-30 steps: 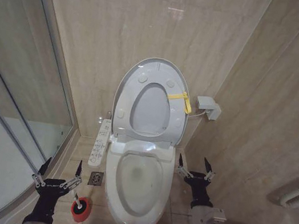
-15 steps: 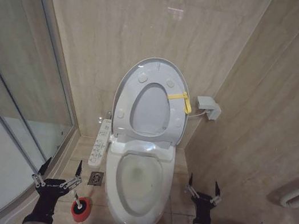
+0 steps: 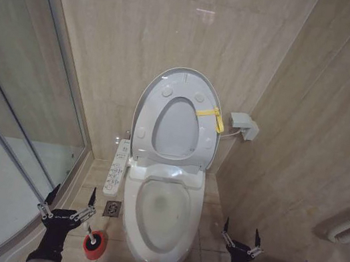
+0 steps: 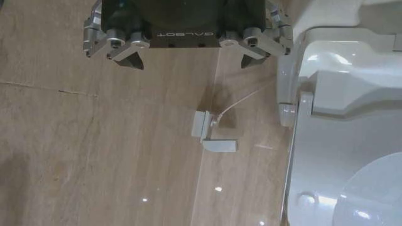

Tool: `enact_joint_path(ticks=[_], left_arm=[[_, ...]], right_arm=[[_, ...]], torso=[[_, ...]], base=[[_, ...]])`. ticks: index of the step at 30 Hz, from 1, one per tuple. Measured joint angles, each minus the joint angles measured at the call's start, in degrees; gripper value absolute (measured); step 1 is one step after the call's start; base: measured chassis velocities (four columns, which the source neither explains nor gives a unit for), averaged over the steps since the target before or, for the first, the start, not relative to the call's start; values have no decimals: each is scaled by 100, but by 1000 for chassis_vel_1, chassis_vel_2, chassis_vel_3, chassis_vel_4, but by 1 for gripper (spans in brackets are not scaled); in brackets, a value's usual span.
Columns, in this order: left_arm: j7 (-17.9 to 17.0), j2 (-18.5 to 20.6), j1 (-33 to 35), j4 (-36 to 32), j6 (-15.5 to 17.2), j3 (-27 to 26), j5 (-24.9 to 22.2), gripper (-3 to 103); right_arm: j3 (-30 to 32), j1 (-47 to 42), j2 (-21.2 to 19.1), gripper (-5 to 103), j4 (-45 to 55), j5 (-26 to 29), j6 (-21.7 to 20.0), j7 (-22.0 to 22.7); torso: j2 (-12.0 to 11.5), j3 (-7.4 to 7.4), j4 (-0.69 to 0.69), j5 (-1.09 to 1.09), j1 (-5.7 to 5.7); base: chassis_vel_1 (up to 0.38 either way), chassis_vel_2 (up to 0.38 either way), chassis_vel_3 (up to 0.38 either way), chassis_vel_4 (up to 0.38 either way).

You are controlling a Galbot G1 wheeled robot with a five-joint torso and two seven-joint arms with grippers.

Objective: Open the toilet lid, clean the toilet bowl with a toilet brush, close the toilet lid, and flush.

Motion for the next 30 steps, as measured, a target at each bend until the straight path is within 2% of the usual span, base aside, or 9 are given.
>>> enact_joint_path(ticks=[4,8,20,26,30], left_arm=[[0,0,0,0,0,0,0,100],[0,0,0,0,0,0,0,100],[1,0,0,-1,0,1,0,100],[0,0,0,-1,0,0,0,100],[0,0,0,-1,0,0,0,100]], right_arm=[[-73,17,-22,100,339,175,-163,-112],[-265,57,-92,100,1175,646,-628,-424],[-621,167,-265,100,2890,1685,-1563,-1103],[-308,718,-397,100,2435,1657,-1296,-1236],[-304,912,-424,100,2155,1665,-1290,-1230]], torso=[[0,0,-1,0,0],[0,0,0,0,0],[0,0,-1,1,0],[0,0,0,0,0],[0,0,0,1,0]], base=[[0,0,0,0],[0,0,0,0],[0,0,0,0],[0,0,0,0],[0,0,0,0]])
